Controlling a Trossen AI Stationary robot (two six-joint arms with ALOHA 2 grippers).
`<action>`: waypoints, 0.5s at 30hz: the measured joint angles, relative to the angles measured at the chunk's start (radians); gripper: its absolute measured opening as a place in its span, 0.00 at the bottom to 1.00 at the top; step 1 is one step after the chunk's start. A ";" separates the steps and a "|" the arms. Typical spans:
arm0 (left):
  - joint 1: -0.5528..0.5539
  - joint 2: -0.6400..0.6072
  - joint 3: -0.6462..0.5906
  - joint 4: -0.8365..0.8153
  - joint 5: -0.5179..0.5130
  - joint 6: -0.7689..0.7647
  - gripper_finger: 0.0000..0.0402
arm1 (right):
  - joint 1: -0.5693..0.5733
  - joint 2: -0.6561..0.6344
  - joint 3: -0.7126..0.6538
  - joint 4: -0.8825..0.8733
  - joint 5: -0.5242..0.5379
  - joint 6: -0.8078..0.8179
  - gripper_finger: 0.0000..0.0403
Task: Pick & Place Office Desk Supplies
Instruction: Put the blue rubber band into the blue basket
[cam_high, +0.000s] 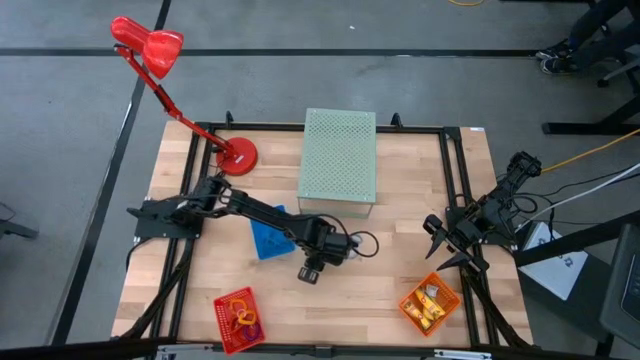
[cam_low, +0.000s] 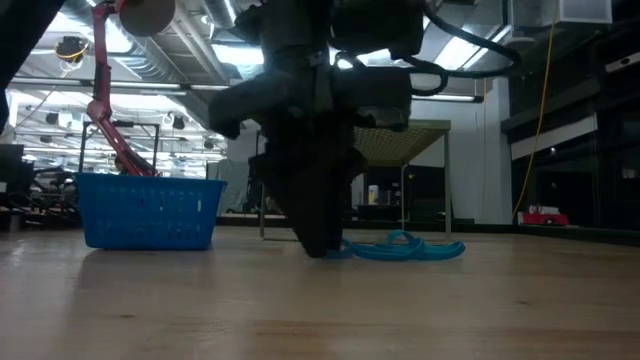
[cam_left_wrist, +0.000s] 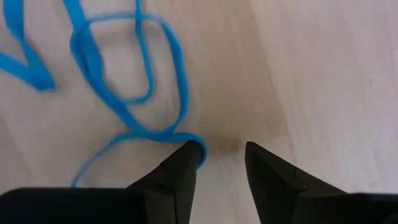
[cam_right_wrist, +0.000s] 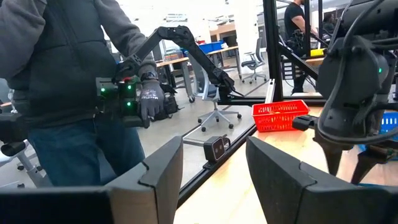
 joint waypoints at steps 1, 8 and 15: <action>0.000 0.004 0.001 0.005 0.003 0.000 0.34 | 0.000 0.000 0.000 0.000 0.000 0.000 0.44; -0.007 0.029 0.004 -0.002 -0.005 -0.012 0.22 | 0.000 0.000 0.000 -0.007 0.000 0.000 0.44; 0.013 0.026 0.017 -0.016 0.011 -0.163 0.02 | 0.000 0.000 0.000 -0.007 0.000 0.000 0.44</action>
